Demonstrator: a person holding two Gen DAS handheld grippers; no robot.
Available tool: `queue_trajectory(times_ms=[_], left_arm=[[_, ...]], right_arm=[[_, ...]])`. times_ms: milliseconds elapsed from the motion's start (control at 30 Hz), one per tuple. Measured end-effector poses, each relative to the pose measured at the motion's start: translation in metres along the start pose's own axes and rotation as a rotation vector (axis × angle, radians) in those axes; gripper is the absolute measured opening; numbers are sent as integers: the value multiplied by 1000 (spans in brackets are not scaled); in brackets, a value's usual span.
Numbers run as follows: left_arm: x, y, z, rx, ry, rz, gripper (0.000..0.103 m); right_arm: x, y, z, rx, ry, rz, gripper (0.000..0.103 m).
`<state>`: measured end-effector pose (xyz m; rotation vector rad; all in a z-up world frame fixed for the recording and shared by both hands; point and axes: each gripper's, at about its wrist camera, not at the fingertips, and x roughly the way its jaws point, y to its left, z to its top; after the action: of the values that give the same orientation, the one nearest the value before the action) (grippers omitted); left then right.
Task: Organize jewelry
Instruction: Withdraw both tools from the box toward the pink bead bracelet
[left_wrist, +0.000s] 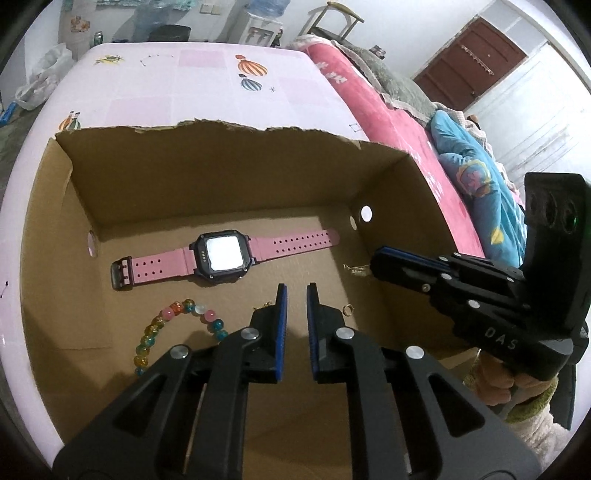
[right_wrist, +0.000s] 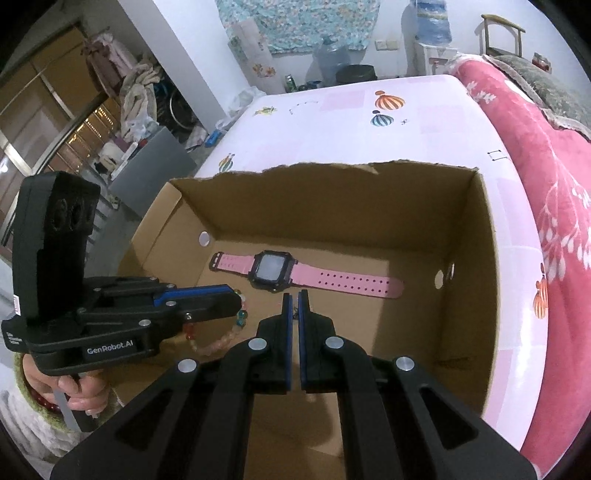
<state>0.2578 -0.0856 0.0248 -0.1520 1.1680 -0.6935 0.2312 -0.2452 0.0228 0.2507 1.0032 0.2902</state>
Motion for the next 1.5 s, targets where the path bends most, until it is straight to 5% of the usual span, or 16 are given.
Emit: queue_trajectory(times_ms=[233,500,733,933,1067,1333,1500], left_arm=[[-11,-2,-2,3,-33,0,16],[-42,-14,-12,54,-111,14,27],[-108,-39,-68,219,-237,14,59],[-132,-50,-131,327,-229,5,80],[-119,-41,-165,292,-165,6,84],[-57,-20,-189,172,-51,139,84],[-31,-32,-192,228,-79,211,84]], right_arm=[[-12,-4,3,24,-21,18,6],[-45,-2,-5,42,-87,41,35],[-117,9,-50,8,-259,95,45],[-150,2,-107,31,-335,110,50],[-143,-10,-144,103,-312,86,50],[-88,-28,-194,193,-172,-40,50],[-65,-36,-200,201,-136,-107,44]])
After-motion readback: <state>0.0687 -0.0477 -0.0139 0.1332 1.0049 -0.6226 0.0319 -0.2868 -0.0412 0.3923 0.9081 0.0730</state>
